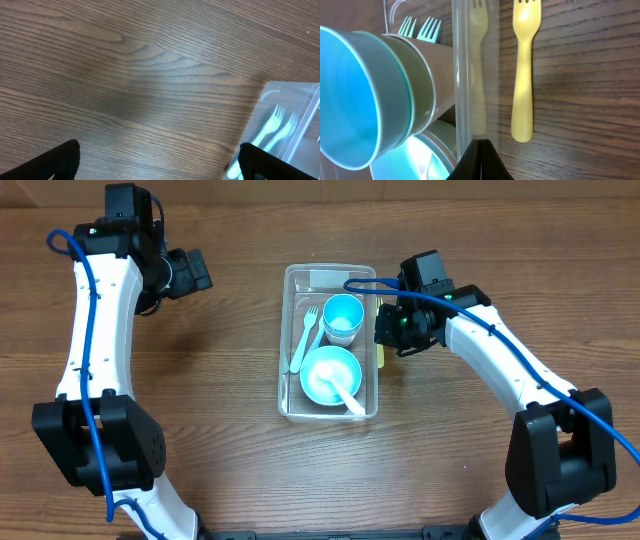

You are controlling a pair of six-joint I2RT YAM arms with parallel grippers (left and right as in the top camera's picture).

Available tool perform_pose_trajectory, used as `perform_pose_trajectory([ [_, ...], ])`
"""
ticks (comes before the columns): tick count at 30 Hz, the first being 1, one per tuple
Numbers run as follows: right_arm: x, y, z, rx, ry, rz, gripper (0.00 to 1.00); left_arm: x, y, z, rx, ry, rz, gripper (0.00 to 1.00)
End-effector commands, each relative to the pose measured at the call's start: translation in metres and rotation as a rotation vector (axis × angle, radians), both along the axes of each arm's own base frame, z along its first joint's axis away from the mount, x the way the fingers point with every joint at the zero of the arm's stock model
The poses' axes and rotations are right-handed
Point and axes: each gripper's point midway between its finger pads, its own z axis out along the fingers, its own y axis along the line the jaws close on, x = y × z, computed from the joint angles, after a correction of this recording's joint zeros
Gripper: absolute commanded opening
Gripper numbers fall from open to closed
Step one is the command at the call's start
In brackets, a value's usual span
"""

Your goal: Pack container

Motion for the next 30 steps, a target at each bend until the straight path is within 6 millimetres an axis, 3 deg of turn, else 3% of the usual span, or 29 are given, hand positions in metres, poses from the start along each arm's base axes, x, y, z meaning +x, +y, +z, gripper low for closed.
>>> perform_pose_trajectory([
  [1,-0.004,0.014,0.001,0.045,0.010,0.026,0.04,0.006,0.000,0.003,0.006,-0.016,-0.015,1.00],
  [19,-0.006,0.059,0.018,0.195,-0.036,0.129,0.04,0.006,0.000,0.003,0.006,-0.016,-0.015,1.00],
  [30,0.001,0.056,0.021,0.202,-0.070,0.137,0.04,0.006,0.000,0.003,0.006,-0.016,-0.015,1.00],
])
